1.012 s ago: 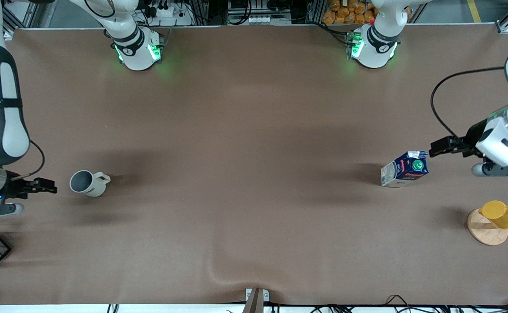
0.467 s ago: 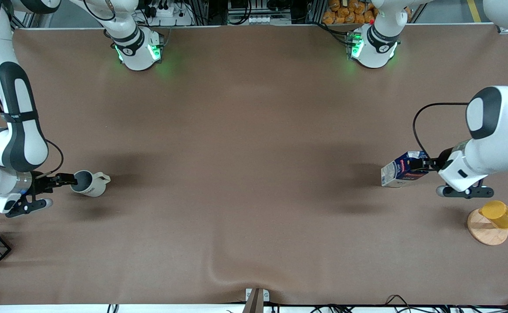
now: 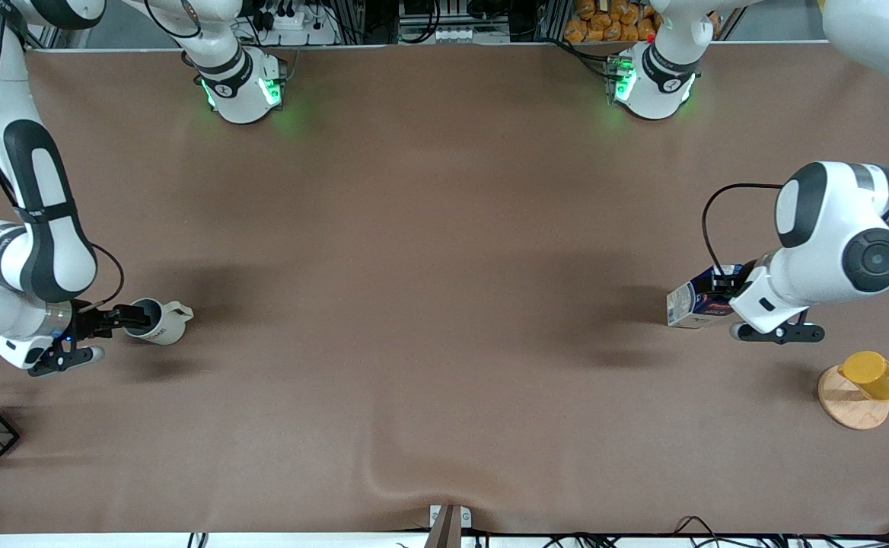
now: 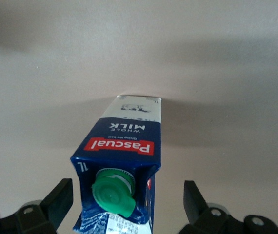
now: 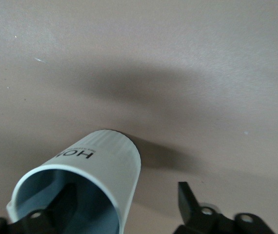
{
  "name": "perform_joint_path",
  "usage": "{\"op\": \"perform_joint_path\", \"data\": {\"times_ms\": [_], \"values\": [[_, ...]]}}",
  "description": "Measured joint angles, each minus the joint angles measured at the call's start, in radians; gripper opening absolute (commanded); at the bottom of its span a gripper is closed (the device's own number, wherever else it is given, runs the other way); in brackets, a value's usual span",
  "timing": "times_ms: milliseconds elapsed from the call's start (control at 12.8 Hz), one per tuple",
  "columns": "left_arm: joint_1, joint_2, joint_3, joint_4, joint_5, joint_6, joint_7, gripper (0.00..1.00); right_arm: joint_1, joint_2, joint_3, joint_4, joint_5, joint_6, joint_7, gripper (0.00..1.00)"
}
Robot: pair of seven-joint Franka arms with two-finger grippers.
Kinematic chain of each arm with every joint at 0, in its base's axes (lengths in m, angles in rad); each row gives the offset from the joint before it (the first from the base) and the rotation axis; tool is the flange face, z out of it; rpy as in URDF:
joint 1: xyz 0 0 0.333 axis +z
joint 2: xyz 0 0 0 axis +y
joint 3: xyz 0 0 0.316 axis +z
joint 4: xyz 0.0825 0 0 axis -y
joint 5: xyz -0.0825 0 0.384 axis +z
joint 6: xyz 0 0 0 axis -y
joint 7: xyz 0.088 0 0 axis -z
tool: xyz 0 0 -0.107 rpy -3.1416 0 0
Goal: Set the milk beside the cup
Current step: 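Close the right gripper on the mug while the left gripper grasps the carton, then carry the mug with the right gripper to the table middle and set it down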
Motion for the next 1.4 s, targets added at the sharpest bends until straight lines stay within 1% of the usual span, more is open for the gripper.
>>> {"op": "perform_joint_path", "data": {"times_ms": [156,234,467,623,778,856,934,1090,1168,1246,1401], "values": [[0.001,0.000,0.001,-0.015,0.003,0.005,0.000,1.00,-0.005,0.002,-0.001,-0.022,0.074,0.012,-0.040,0.00],[0.002,0.000,0.001,-0.022,0.008,0.008,0.000,1.00,-0.006,0.002,-0.001,-0.023,0.084,0.013,-0.046,0.00],[0.008,0.000,0.002,-0.030,0.031,0.012,0.000,1.00,-0.006,-0.006,0.002,-0.017,0.093,0.005,-0.051,0.00],[0.011,0.000,0.003,-0.037,0.032,0.015,0.000,1.00,-0.003,-0.016,0.010,0.003,0.098,-0.050,-0.042,0.00],[0.012,0.001,0.003,-0.054,0.032,0.034,0.000,1.00,0.013,-0.047,0.033,0.022,0.102,-0.117,0.030,0.00],[0.012,0.005,0.003,-0.066,0.032,0.051,0.000,1.00,0.035,-0.071,0.053,0.028,0.103,-0.140,0.106,0.00],[0.012,0.009,0.003,-0.074,0.032,0.066,0.000,0.83,0.072,-0.098,0.070,0.030,0.104,-0.154,0.197,0.00],[0.012,0.014,0.003,-0.078,0.032,0.078,0.000,0.48,0.177,-0.140,0.084,0.030,0.104,-0.162,0.370,0.00],[0.013,0.014,0.003,-0.078,0.032,0.079,0.000,0.35,0.226,-0.152,0.085,0.030,0.104,-0.161,0.445,0.00],[0.015,0.013,0.003,-0.076,0.032,0.080,0.000,0.25,0.270,-0.158,0.086,0.031,0.104,-0.154,0.505,0.00],[0.022,0.008,0.004,-0.063,0.032,0.080,0.001,0.24,0.344,-0.159,0.086,0.048,0.104,-0.129,0.633,0.00]]}}
